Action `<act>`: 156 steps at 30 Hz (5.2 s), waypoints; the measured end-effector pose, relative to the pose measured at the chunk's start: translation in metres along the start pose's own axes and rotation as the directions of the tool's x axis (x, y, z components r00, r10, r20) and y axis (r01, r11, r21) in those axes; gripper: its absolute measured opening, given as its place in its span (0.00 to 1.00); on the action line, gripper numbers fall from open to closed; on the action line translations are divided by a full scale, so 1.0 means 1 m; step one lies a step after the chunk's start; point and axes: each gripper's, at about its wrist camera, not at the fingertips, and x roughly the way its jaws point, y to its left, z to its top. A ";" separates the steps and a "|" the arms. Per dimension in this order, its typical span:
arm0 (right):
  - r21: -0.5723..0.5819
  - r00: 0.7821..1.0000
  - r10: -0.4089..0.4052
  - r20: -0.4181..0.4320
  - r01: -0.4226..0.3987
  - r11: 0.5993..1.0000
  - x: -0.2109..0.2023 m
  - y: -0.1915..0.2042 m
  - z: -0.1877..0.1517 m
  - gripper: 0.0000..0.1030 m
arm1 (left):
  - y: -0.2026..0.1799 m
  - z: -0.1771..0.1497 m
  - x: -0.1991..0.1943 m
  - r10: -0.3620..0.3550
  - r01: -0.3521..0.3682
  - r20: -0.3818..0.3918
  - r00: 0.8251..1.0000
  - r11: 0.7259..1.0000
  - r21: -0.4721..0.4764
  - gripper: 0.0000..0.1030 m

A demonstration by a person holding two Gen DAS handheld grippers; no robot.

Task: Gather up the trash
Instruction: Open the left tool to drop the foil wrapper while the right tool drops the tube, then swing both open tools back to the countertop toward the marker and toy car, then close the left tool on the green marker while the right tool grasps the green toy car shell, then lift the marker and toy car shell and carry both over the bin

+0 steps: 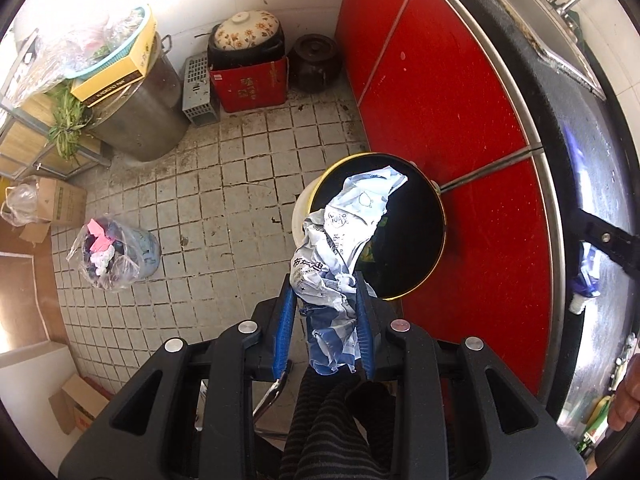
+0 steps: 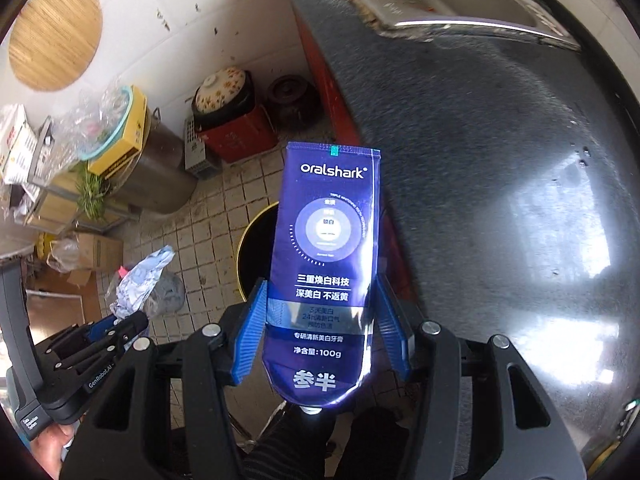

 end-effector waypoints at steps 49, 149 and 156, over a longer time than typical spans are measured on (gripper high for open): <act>0.940 0.824 -0.550 -0.132 0.280 0.194 -0.243 -0.453 -0.519 0.93 | -0.459 -0.115 -0.063 -0.222 0.115 0.006 0.975 0.528 0.841 0.93; 0.811 0.882 -0.399 0.252 0.032 0.584 -0.229 -0.466 -0.373 0.34 | -0.402 -0.079 -0.072 -0.186 0.082 0.049 0.981 0.637 0.767 0.12; 0.689 0.910 -0.298 0.287 0.020 0.725 -0.200 -0.411 -0.271 0.34 | -0.322 -0.041 -0.080 -0.164 0.060 0.093 0.982 0.740 0.670 0.12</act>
